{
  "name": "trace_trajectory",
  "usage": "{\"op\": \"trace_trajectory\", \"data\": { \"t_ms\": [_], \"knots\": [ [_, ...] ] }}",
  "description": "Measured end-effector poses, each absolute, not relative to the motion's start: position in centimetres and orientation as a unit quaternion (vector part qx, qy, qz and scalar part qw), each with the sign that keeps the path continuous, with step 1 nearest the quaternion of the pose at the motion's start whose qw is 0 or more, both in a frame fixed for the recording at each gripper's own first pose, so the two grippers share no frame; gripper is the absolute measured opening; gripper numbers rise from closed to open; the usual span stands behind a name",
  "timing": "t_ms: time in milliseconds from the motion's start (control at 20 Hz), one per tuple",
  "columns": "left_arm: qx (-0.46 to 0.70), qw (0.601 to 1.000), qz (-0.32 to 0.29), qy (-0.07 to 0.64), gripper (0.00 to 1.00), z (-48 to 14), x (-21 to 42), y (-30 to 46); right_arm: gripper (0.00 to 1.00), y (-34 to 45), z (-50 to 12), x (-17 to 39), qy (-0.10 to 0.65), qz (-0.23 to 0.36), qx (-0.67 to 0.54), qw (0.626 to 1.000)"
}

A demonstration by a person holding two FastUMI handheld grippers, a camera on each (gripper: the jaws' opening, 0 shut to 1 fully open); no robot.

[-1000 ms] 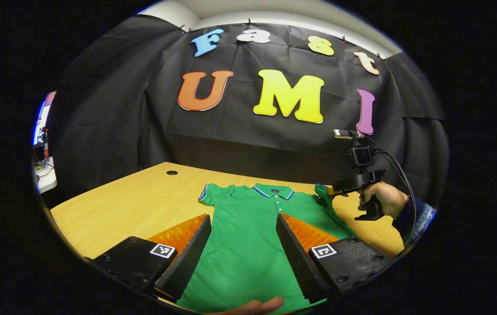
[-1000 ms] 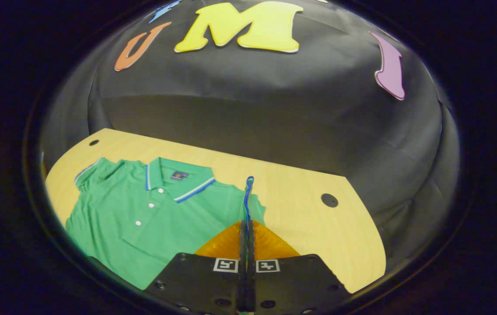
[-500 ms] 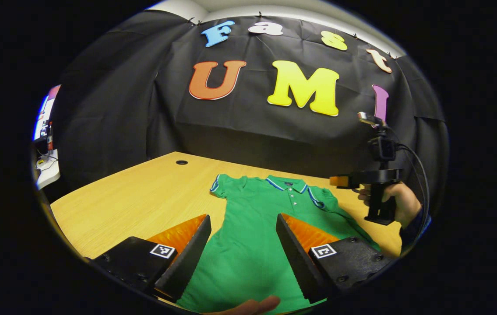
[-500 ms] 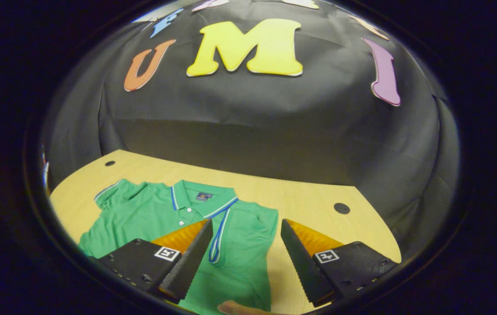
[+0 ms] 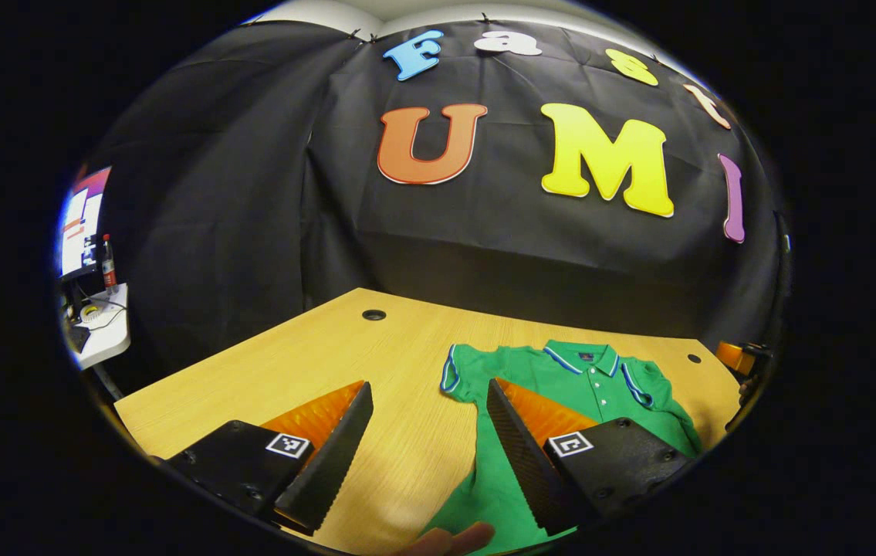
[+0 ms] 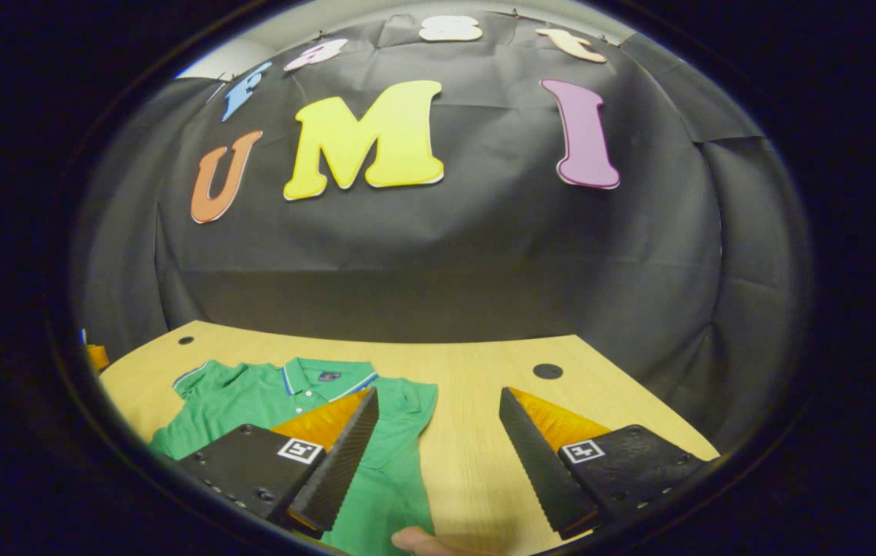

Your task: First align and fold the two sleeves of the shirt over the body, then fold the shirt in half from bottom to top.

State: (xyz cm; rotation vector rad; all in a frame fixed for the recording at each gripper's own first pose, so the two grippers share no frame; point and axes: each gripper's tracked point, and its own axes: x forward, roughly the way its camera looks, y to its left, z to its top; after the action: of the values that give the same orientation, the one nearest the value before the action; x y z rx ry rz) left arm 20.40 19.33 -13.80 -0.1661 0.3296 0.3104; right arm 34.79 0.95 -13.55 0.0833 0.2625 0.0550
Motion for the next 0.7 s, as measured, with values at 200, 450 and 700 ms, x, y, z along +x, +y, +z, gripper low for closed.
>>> {"op": "trace_trajectory", "data": {
  "t_ms": [200,450,700],
  "knots": [
    [-0.086,0.974,0.119,0.174,0.95,-13.4,26.7,19.8,0.96,0.0,-11.1,33.8,0.096,0.02,0.034,0.995],
    [-0.057,0.96,0.119,0.248,0.95,-17.6,32.0,21.2,0.96,-0.9,-5.7,31.4,0.023,0.016,0.026,0.999],
    [-0.001,0.944,0.121,0.308,1.0,-22.8,34.3,21.0,0.96,-0.6,-2.0,28.8,-0.028,0.03,0.033,0.999]
  ]
}}
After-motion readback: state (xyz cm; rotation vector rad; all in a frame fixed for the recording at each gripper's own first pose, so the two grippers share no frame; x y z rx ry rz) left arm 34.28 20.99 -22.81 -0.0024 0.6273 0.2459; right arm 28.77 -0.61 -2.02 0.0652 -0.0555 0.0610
